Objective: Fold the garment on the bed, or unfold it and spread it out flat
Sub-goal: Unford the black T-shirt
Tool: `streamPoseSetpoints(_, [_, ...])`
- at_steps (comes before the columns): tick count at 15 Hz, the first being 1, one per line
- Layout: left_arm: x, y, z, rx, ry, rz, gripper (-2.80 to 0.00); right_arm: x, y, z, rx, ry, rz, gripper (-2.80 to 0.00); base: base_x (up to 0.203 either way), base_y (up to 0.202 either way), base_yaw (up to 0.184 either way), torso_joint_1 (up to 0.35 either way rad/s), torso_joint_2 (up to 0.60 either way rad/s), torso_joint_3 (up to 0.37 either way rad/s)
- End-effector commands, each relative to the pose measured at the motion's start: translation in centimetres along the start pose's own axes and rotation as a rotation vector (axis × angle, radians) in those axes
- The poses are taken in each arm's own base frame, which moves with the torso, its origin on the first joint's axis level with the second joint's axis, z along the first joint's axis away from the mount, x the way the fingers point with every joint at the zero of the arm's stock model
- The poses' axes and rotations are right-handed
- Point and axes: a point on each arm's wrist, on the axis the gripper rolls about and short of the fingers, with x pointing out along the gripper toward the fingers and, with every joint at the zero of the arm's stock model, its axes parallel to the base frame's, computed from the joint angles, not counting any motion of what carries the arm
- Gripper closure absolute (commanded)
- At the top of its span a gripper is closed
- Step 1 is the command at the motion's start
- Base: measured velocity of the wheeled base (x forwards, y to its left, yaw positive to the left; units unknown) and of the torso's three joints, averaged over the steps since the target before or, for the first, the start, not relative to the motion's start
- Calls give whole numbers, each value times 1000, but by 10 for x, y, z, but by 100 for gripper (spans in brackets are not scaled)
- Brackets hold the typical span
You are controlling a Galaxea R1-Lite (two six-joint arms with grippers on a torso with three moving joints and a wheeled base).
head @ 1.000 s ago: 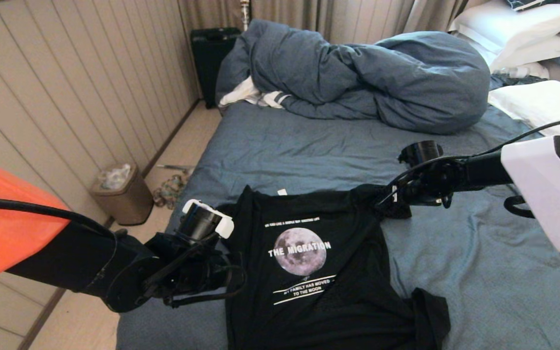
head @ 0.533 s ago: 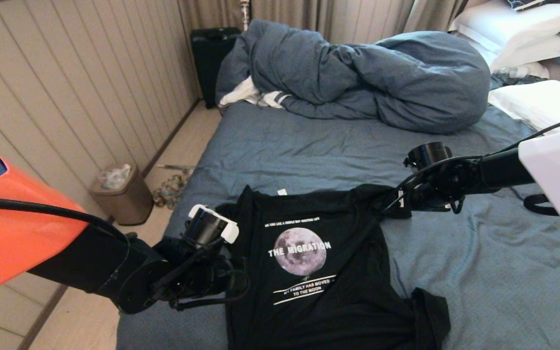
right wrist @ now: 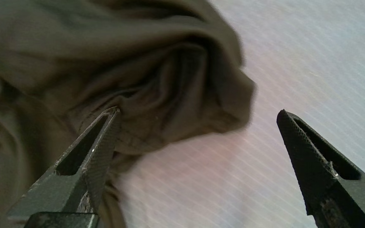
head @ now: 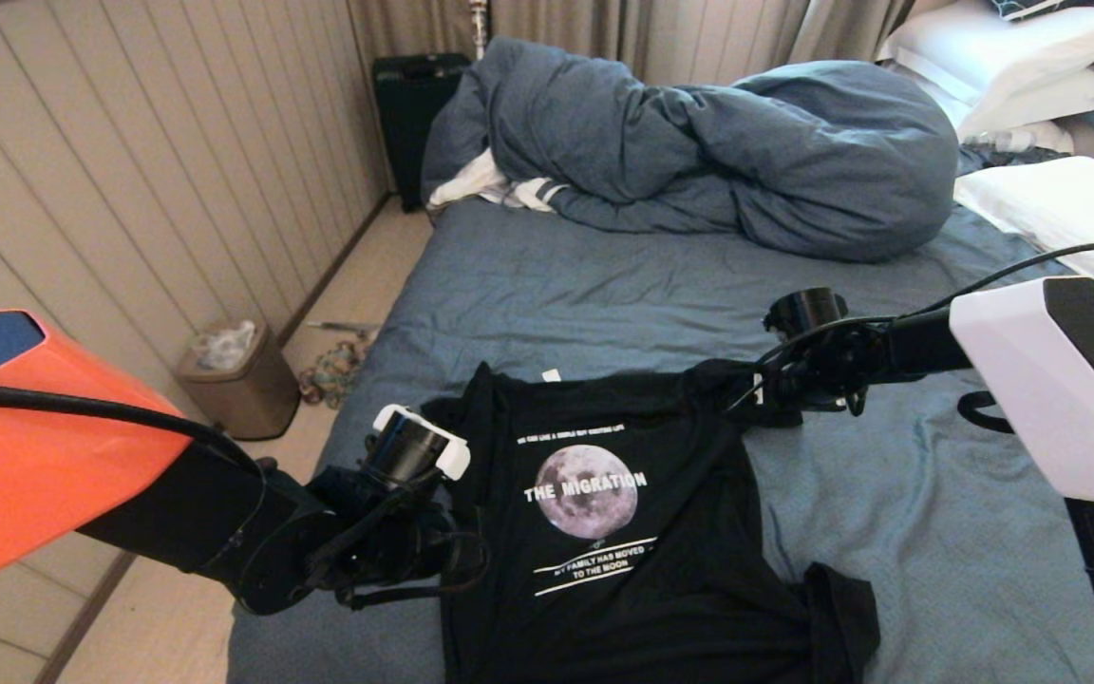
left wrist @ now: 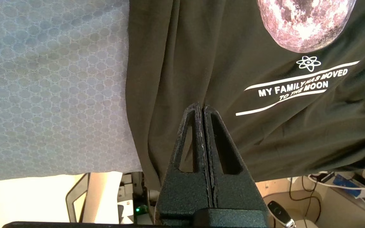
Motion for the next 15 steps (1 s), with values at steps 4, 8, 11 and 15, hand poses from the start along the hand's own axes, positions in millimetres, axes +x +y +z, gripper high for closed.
streamPoseSetpoints(4, [-1, 0, 1, -5, -5, 0, 0, 28, 7, -8, -11, 19, -3, -280, 0, 0, 0, 0, 0, 0])
streamPoseSetpoints(8, [1, 0, 0, -2, 0, 1, 0, 44, 6, -16, -15, 40, -11, 0, 0, 0, 0, 0, 0, 0])
streamPoseSetpoints(11, [1, 0, 0, -1, 0, 1, 0, 51, 9, -15, -2, 25, -9, 0, 0, 0, 0, 0, 0, 0])
streamPoseSetpoints(15, [1, 0, 0, -1, -1, 3, 0, 24, 2, 9, 17, -43, -13, 0, 0, 0, 0, 0, 0, 0])
